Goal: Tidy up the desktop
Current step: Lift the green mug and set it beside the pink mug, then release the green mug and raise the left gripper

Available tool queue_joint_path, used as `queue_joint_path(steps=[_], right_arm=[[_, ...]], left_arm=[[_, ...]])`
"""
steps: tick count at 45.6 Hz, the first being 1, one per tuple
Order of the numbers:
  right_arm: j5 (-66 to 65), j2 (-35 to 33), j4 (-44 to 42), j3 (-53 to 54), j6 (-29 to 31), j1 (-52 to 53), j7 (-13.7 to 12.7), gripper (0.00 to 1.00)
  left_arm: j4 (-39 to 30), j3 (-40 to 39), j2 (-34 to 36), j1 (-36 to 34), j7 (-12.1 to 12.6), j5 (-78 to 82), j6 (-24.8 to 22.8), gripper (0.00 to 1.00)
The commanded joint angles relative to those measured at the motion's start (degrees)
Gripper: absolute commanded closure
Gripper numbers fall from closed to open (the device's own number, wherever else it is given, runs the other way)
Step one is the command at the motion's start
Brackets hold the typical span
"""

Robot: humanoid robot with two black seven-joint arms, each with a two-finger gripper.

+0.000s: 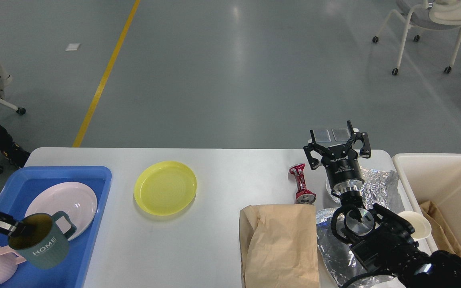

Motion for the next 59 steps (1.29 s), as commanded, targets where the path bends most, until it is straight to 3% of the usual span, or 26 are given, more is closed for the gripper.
queue_joint_path(steps=[1,15,27,37,49,59], right_arm=[[0.0,0.0,0.0,0.0,0.0,0.0,0.0,0.00],[0.0,0.0,0.0,0.0,0.0,0.0,0.0,0.00],[0.0,0.0,0.0,0.0,0.0,0.1,0.0,0.00],[0.0,0.0,0.0,0.0,0.0,0.0,0.0,0.00],[0.0,0.0,0.0,0.0,0.0,0.1,0.0,0.00],[0.0,0.0,0.0,0.0,0.0,0.0,0.0,0.00]], left_arm=[[1.6,0.0,-0.1,5.4,0.2,0.6,4.0,1.00],[7.3,0.0,-0.5,9.6,-0.7,0.9,5.5,1.00],[10.0,-1.1,-1.2,16.0,-0.6,0.4,11.6,0.99],[10.5,-1.1,-2.3,17.6,-0.6,-0.3,14.2,0.85],[10.5,-1.9,-2.2,17.4,-1.1,-0.5,14.0,0.54],[11.3,-5.1,-1.5,15.5,-3.5,-4.0,12.5,0.50]])
